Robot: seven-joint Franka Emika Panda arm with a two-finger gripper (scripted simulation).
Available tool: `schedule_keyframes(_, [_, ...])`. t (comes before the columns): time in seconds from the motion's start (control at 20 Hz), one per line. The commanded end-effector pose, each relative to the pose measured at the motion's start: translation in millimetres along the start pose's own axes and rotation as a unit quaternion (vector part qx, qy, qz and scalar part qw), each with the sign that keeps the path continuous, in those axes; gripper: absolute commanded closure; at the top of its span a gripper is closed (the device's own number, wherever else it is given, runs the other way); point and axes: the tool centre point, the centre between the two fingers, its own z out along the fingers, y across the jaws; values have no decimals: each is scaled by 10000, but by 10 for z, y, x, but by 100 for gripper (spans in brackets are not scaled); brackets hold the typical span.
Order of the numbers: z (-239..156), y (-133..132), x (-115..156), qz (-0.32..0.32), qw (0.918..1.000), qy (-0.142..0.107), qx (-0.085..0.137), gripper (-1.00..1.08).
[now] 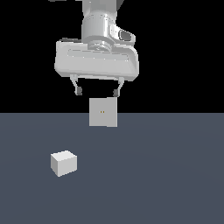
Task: Plug the charger into the wall socket.
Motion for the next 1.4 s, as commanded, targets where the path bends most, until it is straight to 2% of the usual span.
schedule_keyframes(0.0, [64, -63, -46, -234, 9997, 32, -3, -92])
schedule_keyframes(0.35, [328, -285, -254, -1193, 9927, 177, -14, -92])
schedule_keyframes(0.8, [697, -508, -579, -2454, 9687, 367, -26, -92])
schedule_keyframes(1.1, [844, -565, -708, -2918, 9555, 437, -30, -92])
schedule_keyframes(1.35, [902, -576, -754, -3083, 9502, 460, -33, -92])
